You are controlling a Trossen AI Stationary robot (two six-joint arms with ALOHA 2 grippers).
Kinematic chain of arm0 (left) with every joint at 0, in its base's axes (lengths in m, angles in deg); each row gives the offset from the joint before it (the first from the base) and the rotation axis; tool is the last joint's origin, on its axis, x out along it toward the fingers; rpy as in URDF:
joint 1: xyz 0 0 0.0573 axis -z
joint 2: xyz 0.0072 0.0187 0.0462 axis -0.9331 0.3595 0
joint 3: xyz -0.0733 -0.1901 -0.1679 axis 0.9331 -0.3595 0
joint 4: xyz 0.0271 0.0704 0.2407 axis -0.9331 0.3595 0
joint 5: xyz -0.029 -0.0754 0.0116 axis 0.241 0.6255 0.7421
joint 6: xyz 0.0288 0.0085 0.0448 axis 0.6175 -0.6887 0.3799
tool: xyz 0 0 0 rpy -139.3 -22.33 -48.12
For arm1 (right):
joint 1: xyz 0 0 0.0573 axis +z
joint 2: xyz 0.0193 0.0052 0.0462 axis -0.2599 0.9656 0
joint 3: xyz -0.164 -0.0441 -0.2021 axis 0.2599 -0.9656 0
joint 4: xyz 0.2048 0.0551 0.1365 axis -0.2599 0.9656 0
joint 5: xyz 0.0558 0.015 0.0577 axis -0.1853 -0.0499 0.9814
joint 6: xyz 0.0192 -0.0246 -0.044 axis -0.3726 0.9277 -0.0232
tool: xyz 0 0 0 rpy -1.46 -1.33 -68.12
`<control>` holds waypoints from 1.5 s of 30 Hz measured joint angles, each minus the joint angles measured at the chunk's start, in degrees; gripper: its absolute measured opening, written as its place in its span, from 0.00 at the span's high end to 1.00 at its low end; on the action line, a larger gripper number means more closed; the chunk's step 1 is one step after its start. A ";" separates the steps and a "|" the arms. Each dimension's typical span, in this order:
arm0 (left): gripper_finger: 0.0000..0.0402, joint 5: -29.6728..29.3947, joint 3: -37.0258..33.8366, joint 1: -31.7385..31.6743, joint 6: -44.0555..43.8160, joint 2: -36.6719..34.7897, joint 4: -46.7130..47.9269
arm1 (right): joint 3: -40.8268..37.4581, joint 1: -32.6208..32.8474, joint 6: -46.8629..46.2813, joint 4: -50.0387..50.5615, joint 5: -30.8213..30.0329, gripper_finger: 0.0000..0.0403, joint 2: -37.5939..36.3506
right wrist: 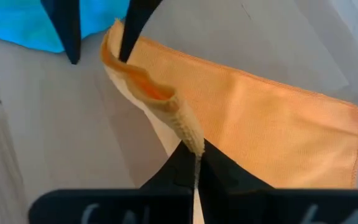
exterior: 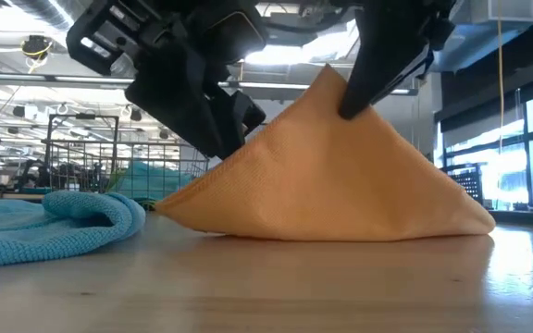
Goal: Fold microfiber towels
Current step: Fold the orange microfiber cloth
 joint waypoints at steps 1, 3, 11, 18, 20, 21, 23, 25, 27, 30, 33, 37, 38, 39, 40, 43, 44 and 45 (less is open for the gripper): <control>0.62 -1.02 0.00 0.10 -0.03 0.00 0.01 | 0.00 0.02 -0.04 0.00 0.02 0.98 0.00; 0.62 -2.11 0.00 0.22 -0.51 0.00 -0.01 | 0.00 0.23 -0.21 0.01 0.02 0.98 0.00; 0.62 -4.85 0.02 0.76 -4.61 1.79 -0.37 | 0.00 0.24 -4.13 0.37 -0.87 0.99 0.00; 0.62 -8.55 0.02 1.66 -5.88 1.68 0.48 | -0.04 0.24 -9.91 2.60 -3.63 0.99 -2.59; 0.64 -8.92 0.02 1.64 -5.69 1.30 0.85 | -0.04 0.24 -12.30 3.85 -3.65 0.99 -3.36; 0.66 -9.48 0.02 1.64 -5.54 1.15 0.98 | -0.04 0.41 -13.84 4.36 -3.67 0.99 -3.63; 0.74 -9.91 -0.02 1.58 -4.51 0.16 2.20 | -0.04 0.95 -16.68 4.90 -3.83 0.99 -3.84; 0.85 -9.65 0.48 1.09 -3.93 -0.95 2.30 | -0.04 1.90 -18.98 4.81 -3.66 0.99 -3.87; 0.95 -9.02 1.70 0.13 -3.26 -1.83 3.76 | -0.04 2.83 -21.33 4.68 -2.27 0.99 -3.83; 0.98 -8.06 4.84 -1.77 -0.35 -2.10 5.62 | -0.04 4.05 -23.91 4.98 -1.09 0.99 -3.65; 0.99 -7.70 7.60 -3.49 3.71 -2.10 8.49 | -0.04 4.96 -26.44 6.18 -1.19 0.98 -3.65; 1.00 -6.16 8.92 -6.32 8.57 -2.10 9.30 | -0.04 5.42 -28.96 9.47 0.60 0.98 -3.65; 1.00 -6.09 8.98 -7.02 9.41 -2.10 9.68 | -0.04 5.47 -29.89 10.90 0.97 0.98 -3.65; 1.00 -6.16 9.01 -7.69 10.22 -2.10 9.70 | -0.04 5.53 -31.56 12.67 1.41 0.98 -3.65; 1.00 -6.24 9.05 -8.27 11.22 -2.10 9.54 | -0.04 5.57 -33.95 15.05 1.66 0.98 -3.65; 1.00 -5.65 9.05 -9.47 15.46 -1.96 6.85 | -0.04 6.20 -42.04 23.20 1.85 0.98 -3.65; 1.00 -5.20 9.15 -9.70 16.85 -1.46 4.60 | -0.06 6.52 -43.85 25.63 1.60 0.98 -3.65; 1.00 -4.90 9.25 -9.88 17.83 -0.90 2.15 | -0.27 6.84 -44.91 27.35 1.46 0.98 -3.65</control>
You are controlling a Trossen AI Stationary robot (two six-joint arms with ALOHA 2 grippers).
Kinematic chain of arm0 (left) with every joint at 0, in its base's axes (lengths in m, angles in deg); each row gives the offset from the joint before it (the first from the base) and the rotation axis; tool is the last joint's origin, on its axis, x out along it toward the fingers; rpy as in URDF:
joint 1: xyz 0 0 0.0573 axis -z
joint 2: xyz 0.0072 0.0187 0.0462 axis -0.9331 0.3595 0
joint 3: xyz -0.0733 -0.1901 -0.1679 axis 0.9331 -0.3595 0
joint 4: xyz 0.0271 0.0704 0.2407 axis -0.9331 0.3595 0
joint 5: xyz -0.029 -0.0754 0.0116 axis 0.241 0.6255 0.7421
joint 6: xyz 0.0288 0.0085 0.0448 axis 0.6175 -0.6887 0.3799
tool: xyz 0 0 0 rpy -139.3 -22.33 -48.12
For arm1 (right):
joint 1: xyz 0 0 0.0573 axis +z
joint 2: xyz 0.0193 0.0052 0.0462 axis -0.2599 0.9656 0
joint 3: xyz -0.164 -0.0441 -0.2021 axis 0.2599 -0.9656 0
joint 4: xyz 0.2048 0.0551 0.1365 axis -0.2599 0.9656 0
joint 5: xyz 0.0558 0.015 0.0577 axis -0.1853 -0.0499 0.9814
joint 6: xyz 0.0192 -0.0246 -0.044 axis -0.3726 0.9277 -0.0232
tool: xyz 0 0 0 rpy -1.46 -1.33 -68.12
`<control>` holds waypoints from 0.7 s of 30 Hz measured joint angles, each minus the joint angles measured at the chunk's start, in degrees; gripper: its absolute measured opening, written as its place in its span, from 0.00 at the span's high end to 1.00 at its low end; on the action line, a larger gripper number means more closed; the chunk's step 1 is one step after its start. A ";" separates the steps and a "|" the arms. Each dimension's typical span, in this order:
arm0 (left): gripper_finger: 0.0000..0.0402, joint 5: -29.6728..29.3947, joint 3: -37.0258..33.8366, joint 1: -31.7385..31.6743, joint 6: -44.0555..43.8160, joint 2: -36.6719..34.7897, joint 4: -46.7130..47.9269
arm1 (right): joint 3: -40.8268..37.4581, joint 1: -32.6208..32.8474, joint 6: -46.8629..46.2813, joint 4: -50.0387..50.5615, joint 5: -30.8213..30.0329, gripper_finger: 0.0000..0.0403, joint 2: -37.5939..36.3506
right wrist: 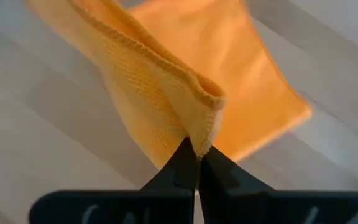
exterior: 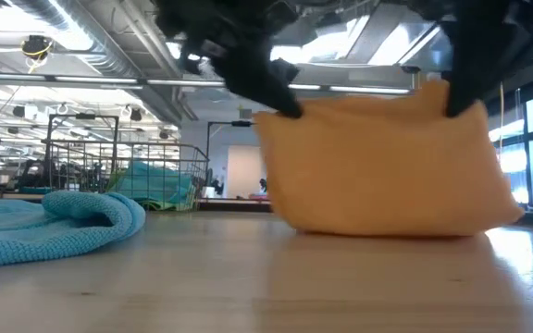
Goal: Fold microfiber towels
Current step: Fold the orange microfiber cloth
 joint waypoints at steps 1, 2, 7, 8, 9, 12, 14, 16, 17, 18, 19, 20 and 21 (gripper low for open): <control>1.00 0.00 -0.06 -0.04 0.58 0.50 -1.30 | -0.20 0.14 -0.26 1.35 -0.20 0.98 0.02; 1.00 -0.05 -0.07 -0.04 0.98 1.43 -3.68 | -0.25 0.17 -0.27 2.75 0.00 0.98 0.07; 1.00 -2.55 1.63 0.01 2.89 7.11 -7.40 | -1.12 0.02 -0.10 5.06 1.33 0.98 0.07; 1.00 -3.56 2.41 -0.08 3.09 8.40 -7.51 | -1.57 0.04 -0.07 5.45 1.42 0.97 0.11; 1.00 -4.08 3.13 -0.25 3.29 9.43 -7.41 | -2.27 0.07 -0.05 5.49 1.66 0.97 0.10; 1.00 -5.68 6.26 -0.98 3.31 12.34 -7.36 | -5.11 -0.03 -0.03 5.83 3.13 0.96 0.14; 1.00 -6.97 8.89 -1.35 3.31 13.76 -7.36 | -6.70 -0.05 -0.03 5.91 3.36 0.96 -0.08; 1.00 -7.50 11.76 -1.88 3.30 14.89 -7.13 | -8.16 0.00 0.01 6.04 3.70 0.96 -0.31; 1.00 -7.47 13.07 -2.23 3.29 15.37 -6.92 | -8.72 -0.06 0.08 5.99 3.72 0.96 -0.51; 1.00 -7.43 14.31 -2.67 3.29 15.80 -6.66 | -9.38 -0.26 0.20 6.03 3.74 0.96 -0.76; 1.00 -7.39 15.17 -3.09 3.29 16.06 -6.29 | -10.04 -0.54 0.52 6.02 3.69 0.96 -1.00; 1.00 -7.34 15.92 -3.48 3.30 16.56 -6.05 | -10.81 -0.77 0.75 5.96 3.57 0.96 -1.18; 1.00 -7.36 16.49 -3.93 3.31 16.97 -6.20 | -11.53 -1.10 1.12 5.97 3.56 0.96 -1.22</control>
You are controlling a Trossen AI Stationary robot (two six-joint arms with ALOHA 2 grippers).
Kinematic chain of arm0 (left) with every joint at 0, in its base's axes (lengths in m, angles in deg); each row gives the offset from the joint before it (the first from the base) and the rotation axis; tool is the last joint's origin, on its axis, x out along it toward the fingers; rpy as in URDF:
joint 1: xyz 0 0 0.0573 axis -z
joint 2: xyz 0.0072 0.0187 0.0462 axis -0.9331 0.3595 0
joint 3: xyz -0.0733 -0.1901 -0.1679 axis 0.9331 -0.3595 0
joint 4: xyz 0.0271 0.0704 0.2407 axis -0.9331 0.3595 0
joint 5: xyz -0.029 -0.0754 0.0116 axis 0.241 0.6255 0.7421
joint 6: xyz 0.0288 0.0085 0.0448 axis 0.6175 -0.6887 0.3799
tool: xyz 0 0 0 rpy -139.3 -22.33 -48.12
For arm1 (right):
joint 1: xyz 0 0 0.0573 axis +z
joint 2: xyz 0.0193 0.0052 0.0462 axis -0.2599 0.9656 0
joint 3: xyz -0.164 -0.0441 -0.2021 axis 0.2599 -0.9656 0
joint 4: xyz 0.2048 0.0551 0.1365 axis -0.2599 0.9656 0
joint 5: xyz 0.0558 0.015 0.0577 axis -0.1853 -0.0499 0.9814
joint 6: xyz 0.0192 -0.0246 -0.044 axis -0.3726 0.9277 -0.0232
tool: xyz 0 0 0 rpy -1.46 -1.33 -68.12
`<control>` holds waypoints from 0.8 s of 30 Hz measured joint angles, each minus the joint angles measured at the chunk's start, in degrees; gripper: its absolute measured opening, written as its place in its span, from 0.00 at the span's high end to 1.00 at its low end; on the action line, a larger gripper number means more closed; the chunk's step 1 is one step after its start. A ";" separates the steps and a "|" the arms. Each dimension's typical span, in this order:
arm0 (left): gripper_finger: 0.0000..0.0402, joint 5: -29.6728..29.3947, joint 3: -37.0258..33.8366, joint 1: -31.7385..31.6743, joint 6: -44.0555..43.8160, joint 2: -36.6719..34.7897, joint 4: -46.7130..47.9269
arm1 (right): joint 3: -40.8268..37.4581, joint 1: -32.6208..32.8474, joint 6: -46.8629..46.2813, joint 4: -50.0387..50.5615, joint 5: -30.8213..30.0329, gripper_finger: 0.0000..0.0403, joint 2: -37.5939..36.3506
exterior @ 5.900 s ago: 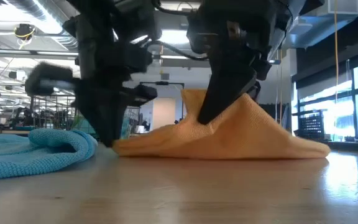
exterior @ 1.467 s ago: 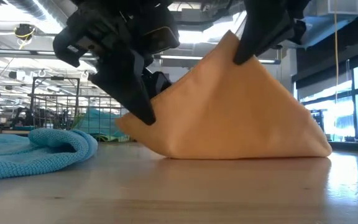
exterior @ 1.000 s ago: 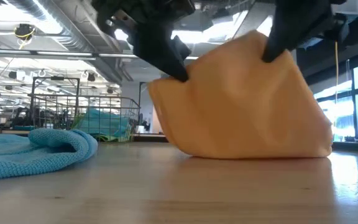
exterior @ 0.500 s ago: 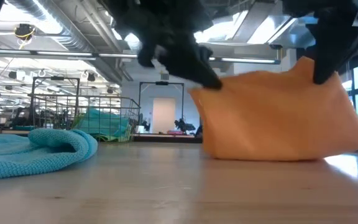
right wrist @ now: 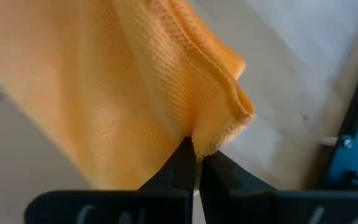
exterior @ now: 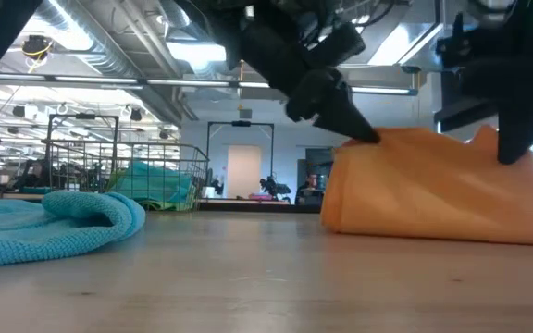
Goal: Fold microfiber towels
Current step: Fold the orange microfiber cloth
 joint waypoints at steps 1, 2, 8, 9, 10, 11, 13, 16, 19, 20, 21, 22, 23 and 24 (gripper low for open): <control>1.00 0.03 0.06 -0.41 0.00 0.12 0.66 | -0.63 -0.30 0.34 0.04 -0.05 0.96 0.00; 1.00 0.19 0.06 -0.77 -0.02 0.13 1.48 | -1.22 -0.55 1.13 -0.06 -0.10 0.96 0.00; 1.00 0.43 -0.03 -1.99 0.23 1.01 5.73 | -4.74 -2.96 3.61 -4.48 -0.32 0.96 -0.04; 1.00 0.41 0.00 -2.03 0.26 1.18 5.63 | -5.24 -3.34 3.73 -5.17 -0.32 0.96 -0.04; 1.00 0.39 0.14 -2.04 0.24 1.41 5.30 | -5.74 -3.81 4.42 -5.87 -0.28 0.96 -0.04; 1.00 0.31 0.13 -2.03 0.21 1.59 5.44 | -6.20 -4.24 5.42 -7.05 -0.21 0.96 -0.04; 1.00 0.12 -0.03 -2.04 0.19 1.82 6.46 | -7.10 -5.29 8.09 -10.14 -0.05 0.96 -0.04; 1.00 -0.37 0.04 -2.06 0.26 2.66 5.53 | -8.87 -6.90 10.73 -12.62 0.82 0.96 -0.04; 0.99 -0.46 0.01 -2.06 0.26 2.91 5.85 | -10.19 -8.16 10.87 -13.45 1.23 0.96 -0.04; 0.98 -0.46 0.01 -2.06 0.26 2.98 5.66 | -10.53 -8.49 10.95 -13.30 1.51 0.96 -0.02; 0.98 -0.55 0.01 -2.07 0.25 3.02 5.80 | -10.77 -8.71 11.27 -13.36 1.72 0.96 -0.02; 0.97 -0.84 0.01 -2.13 0.26 3.07 5.91 | -11.09 -9.00 12.01 -13.45 2.15 0.96 -0.02; 0.96 -1.07 0.01 -2.20 0.26 3.07 5.99 | -11.42 -9.20 12.30 -13.31 2.99 0.96 -0.01; 0.95 -1.20 0.01 -2.28 0.24 3.07 6.00 | -11.78 -9.32 12.41 -13.05 3.72 0.96 0.00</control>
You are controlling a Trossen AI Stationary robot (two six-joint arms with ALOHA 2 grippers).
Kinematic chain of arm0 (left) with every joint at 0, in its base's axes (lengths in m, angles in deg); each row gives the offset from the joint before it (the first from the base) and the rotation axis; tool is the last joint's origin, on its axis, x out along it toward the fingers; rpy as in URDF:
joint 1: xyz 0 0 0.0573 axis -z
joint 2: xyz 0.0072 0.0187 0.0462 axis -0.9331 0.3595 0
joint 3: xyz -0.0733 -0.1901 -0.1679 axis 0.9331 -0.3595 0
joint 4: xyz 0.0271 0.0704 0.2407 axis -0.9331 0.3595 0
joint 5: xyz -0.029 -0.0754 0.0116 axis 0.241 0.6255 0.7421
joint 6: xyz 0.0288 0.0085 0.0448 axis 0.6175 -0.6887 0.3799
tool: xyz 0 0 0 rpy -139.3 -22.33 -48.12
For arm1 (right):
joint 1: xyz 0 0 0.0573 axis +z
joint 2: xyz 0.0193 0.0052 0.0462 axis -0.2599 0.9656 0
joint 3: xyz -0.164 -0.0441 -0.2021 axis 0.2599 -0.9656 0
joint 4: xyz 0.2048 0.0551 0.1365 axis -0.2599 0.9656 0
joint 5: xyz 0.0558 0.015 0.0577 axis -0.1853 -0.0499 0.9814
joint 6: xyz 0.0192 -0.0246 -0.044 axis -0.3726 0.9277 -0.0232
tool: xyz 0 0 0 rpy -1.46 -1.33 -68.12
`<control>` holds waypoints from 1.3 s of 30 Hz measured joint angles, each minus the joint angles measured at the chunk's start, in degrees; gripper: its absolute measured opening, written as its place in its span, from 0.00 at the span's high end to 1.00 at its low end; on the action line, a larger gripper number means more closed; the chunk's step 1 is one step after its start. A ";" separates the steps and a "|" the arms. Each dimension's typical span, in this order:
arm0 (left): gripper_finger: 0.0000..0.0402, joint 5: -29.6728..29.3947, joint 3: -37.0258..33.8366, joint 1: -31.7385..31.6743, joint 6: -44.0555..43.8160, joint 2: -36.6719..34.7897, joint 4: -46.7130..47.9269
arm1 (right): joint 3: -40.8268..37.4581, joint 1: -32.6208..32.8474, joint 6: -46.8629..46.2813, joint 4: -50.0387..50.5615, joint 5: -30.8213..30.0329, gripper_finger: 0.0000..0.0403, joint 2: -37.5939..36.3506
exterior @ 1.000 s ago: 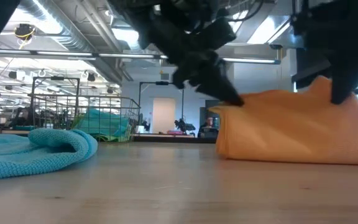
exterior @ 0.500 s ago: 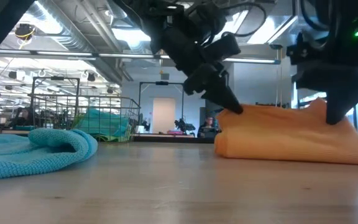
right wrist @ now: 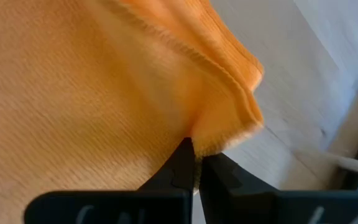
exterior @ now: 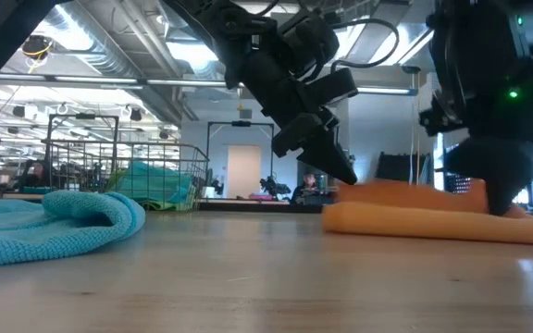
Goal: Fold microfiber towels
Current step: Fold the orange microfiber cloth
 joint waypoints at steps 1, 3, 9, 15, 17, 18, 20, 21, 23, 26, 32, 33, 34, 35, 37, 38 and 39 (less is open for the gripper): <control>0.95 -0.09 0.00 -0.02 0.03 0.00 -0.06 | -0.48 -0.17 0.01 -0.17 0.35 0.96 0.00; 0.93 -0.45 -0.02 -0.04 0.11 0.00 0.01 | -1.33 -0.22 -0.08 -0.72 1.23 0.96 0.04; 0.85 -0.31 -0.02 0.07 -0.15 0.00 0.25 | -0.81 -0.23 0.05 2.71 3.11 0.96 0.04; 0.76 -2.15 -0.02 0.05 -0.36 0.00 0.88 | -0.18 -0.34 0.12 3.89 0.94 0.96 0.02; 0.75 -3.47 -0.02 0.07 -0.52 0.00 0.88 | -0.18 -0.34 0.12 4.04 0.71 0.96 0.03; 0.75 -4.09 -0.02 0.07 -1.05 0.00 0.88 | -0.18 -0.34 0.12 4.04 0.49 0.96 0.04; 0.75 -4.66 -0.02 -0.01 -2.25 0.00 1.05 | -0.16 -0.34 0.12 4.21 0.35 0.96 0.03; 0.75 -4.68 -0.02 -0.06 -2.89 0.00 1.37 | -0.16 -0.34 0.12 4.47 0.35 0.96 0.04; 0.75 -4.66 0.20 -0.06 -3.42 0.00 2.74 | -0.01 -0.34 0.14 5.18 0.35 0.96 0.02; 0.75 -4.66 1.38 0.23 -5.07 0.00 5.82 | 1.34 -0.34 0.14 8.10 0.29 0.96 0.02; 0.75 -4.61 5.54 0.97 -10.66 -0.01 14.63 | 3.67 -0.40 0.18 10.31 -4.30 0.94 -0.93; 0.75 -4.44 6.35 1.12 -11.31 -0.25 16.28 | 3.67 -0.71 0.18 10.36 -4.28 0.93 -1.22; 0.75 -4.07 6.99 1.24 -12.05 -0.72 18.20 | 3.67 -0.94 0.18 10.36 -4.28 0.91 -1.56; 0.75 -3.41 7.72 1.25 -12.50 -1.11 19.44 | 3.67 -0.99 0.30 10.49 -4.39 0.90 -1.93; 0.75 -3.17 8.28 1.29 -13.67 -2.79 21.00 | 3.65 -1.00 1.48 10.63 -5.87 0.87 -2.95; 0.75 -3.18 8.30 1.29 -14.10 -3.65 21.97 | 3.65 -0.99 2.62 10.60 -5.93 0.86 -3.46; 0.75 -3.51 8.37 1.29 -15.06 -4.64 22.29 | 3.65 -1.03 3.85 10.54 -5.94 0.84 -3.94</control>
